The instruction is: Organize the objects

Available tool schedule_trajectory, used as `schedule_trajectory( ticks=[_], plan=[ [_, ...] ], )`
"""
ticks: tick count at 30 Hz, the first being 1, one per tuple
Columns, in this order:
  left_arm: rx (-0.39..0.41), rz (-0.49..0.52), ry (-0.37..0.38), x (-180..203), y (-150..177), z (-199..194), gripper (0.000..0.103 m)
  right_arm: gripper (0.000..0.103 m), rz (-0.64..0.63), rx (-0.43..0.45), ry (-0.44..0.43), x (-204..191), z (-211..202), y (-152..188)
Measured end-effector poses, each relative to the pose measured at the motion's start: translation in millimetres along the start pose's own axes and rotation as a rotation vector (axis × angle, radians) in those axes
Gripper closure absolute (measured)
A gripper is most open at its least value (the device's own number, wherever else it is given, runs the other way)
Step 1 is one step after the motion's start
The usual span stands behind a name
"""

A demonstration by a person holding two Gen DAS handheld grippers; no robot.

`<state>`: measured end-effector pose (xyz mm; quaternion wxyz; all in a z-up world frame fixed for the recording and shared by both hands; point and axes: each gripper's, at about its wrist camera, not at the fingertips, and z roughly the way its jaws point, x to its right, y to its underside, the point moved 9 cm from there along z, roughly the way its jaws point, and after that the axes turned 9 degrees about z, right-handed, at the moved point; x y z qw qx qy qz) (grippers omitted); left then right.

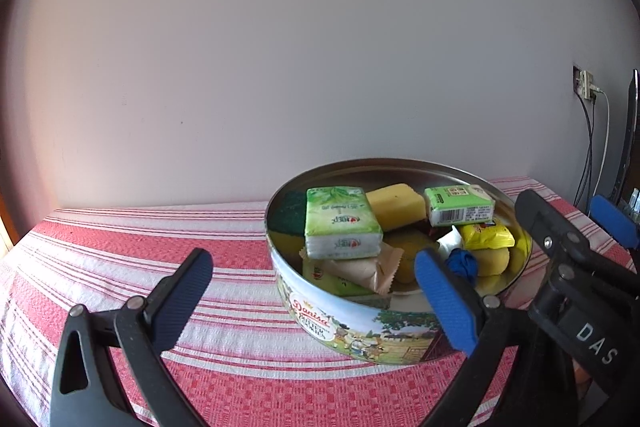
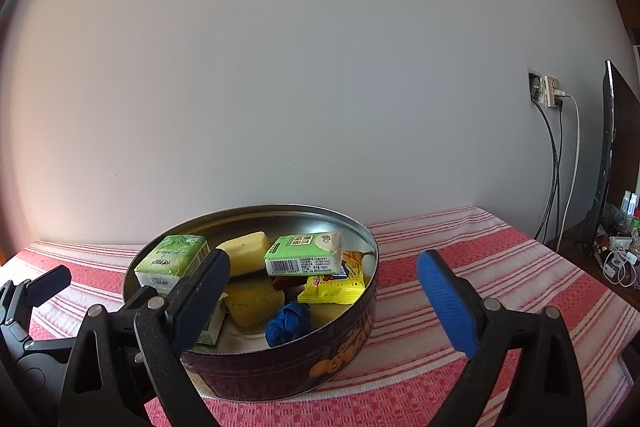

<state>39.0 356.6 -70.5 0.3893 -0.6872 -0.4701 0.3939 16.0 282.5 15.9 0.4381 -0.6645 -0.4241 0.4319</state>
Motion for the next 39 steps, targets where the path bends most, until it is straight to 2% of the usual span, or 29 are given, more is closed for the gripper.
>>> schedule_trajectory(
  ticks=[2,3,7,11,13,16,20,22,24,26,32,39],
  plan=[
    [0.007,0.002,0.001,-11,-10,3,0.001,0.006,-0.002,0.013,-0.001,-1,-7,0],
    [0.009,0.003,0.002,-9,0,4,0.001,0.006,-0.001,0.02,0.0,-1,-10,-1],
    [0.026,0.004,0.002,-8,3,-8,0.001,0.006,0.004,0.059,-0.007,0,-20,-4],
    [0.065,-0.006,0.009,-6,5,-26,0.001,0.006,0.026,0.145,-0.028,3,-42,-12],
    [0.074,-0.01,0.018,-6,-1,-28,0.001,0.001,0.045,0.186,-0.032,6,-51,-16],
    [0.088,-0.014,0.022,-4,-1,-32,0.0,0.001,0.059,0.23,-0.043,8,-62,-21],
    [0.105,-0.018,0.023,-3,-6,-38,0.0,0.001,0.05,0.243,-0.038,5,-64,-23],
    [0.111,-0.016,0.026,6,-44,-47,0.0,0.001,0.051,0.244,-0.042,5,-64,-24],
    [0.111,-0.008,0.039,11,-56,-51,0.0,0.001,0.057,0.25,-0.042,6,-64,-24],
    [0.103,0.001,0.037,12,-51,-36,0.0,0.001,0.063,0.258,-0.043,8,-65,-24],
    [0.114,0.007,0.023,4,-44,-38,0.0,0.001,0.057,0.281,-0.052,6,-69,-26],
    [0.102,0.005,-0.047,-13,-40,-29,0.0,0.001,0.059,0.284,-0.056,4,-68,-27]
  ],
)
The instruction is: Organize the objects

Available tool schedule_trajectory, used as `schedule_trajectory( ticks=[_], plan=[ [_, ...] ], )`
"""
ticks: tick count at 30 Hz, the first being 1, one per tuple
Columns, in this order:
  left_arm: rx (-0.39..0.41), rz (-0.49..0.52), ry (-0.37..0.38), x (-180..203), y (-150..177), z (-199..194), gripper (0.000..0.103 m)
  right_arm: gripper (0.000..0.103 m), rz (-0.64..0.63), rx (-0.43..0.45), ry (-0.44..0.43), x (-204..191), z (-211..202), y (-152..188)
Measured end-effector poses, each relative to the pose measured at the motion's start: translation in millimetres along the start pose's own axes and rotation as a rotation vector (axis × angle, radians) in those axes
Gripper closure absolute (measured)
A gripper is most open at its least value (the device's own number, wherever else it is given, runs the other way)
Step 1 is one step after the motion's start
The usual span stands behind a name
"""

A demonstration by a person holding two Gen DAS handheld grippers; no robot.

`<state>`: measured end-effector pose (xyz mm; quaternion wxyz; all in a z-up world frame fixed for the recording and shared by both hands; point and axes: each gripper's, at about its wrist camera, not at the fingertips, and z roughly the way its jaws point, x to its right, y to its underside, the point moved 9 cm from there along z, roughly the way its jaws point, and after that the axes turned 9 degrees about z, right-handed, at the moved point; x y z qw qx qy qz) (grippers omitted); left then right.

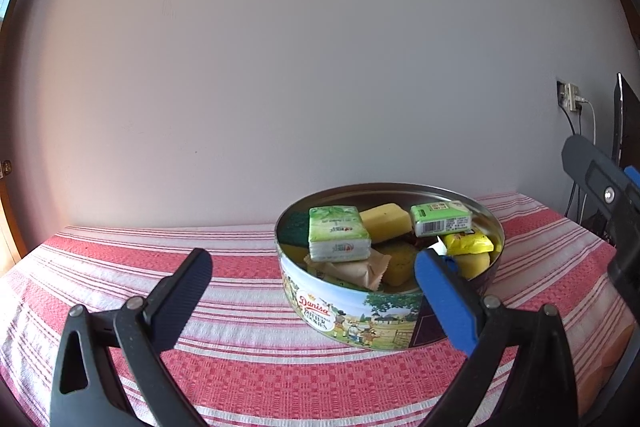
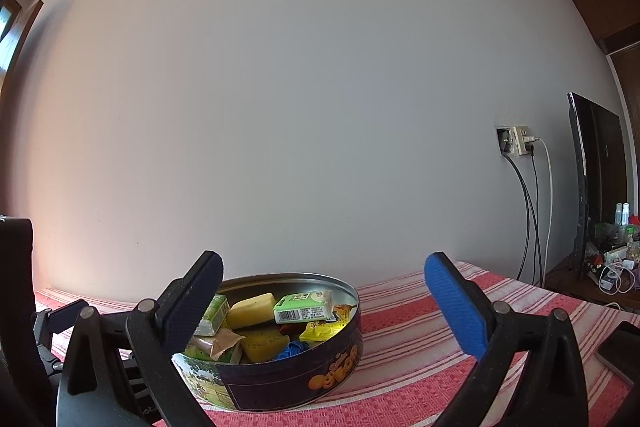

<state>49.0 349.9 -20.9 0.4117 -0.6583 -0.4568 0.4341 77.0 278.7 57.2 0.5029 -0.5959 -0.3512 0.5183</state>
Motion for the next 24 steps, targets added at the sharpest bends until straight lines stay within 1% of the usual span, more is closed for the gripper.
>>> schedule_trajectory(
  ticks=[11,19,24],
  plan=[
    [0.01,-0.031,-0.004,-4.1,2.1,1.7,0.0,0.001,-0.006,0.006,-0.017,-1.9,-1.0,-1.3],
    [-0.004,-0.043,0.0,-6.3,5.2,5.0,0.0,0.001,-0.012,0.004,-0.028,-3.5,-0.5,-1.4],
    [-0.02,-0.052,-0.003,-8.2,7.3,7.5,0.0,0.001,-0.01,0.0,-0.019,-2.0,0.1,-1.6]
  ],
)
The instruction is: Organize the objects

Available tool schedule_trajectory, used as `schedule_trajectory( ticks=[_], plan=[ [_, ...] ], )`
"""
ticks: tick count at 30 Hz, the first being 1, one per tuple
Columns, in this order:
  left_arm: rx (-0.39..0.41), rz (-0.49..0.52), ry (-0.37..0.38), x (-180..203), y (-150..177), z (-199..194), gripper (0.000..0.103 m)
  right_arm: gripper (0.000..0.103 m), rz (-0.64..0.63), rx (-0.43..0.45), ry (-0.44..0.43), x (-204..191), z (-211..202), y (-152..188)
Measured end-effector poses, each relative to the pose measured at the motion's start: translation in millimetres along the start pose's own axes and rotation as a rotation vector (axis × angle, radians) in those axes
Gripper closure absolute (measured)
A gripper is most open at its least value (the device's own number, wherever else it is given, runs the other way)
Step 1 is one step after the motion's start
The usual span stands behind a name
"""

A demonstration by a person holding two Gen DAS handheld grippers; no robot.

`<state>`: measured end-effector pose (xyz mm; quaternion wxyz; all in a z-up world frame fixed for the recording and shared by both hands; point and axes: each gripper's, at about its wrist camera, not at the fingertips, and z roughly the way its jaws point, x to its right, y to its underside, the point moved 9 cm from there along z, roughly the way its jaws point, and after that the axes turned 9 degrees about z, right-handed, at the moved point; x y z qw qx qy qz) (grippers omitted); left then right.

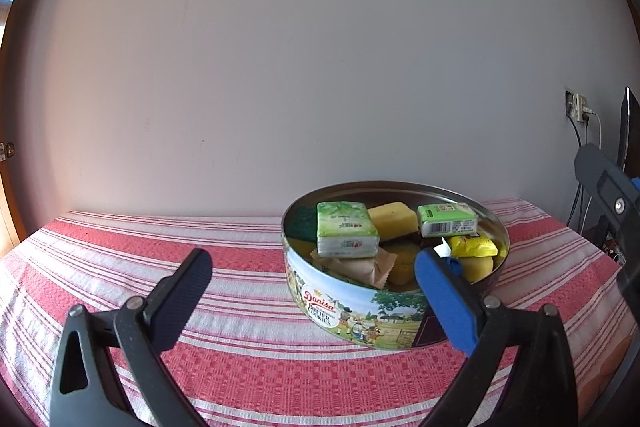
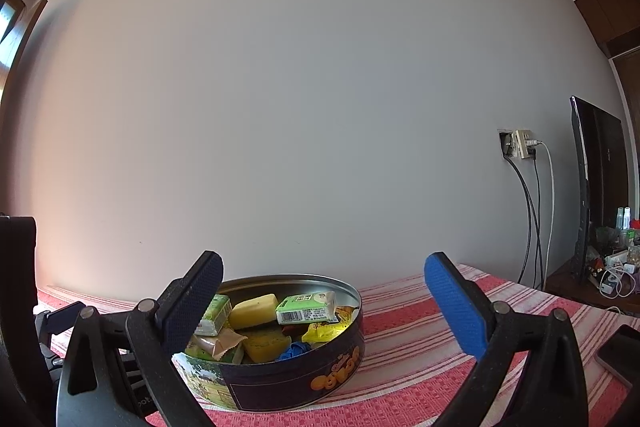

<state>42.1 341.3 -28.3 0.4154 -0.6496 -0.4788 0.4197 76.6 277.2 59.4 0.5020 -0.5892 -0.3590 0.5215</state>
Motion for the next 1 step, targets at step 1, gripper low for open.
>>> schedule_trajectory(
  ticks=[1],
  plan=[
    [-0.002,0.0,0.009,-1.9,1.0,-2.3,0.0,0.001,0.0,-0.001,0.001,0.2,0.1,0.1]
  ],
)
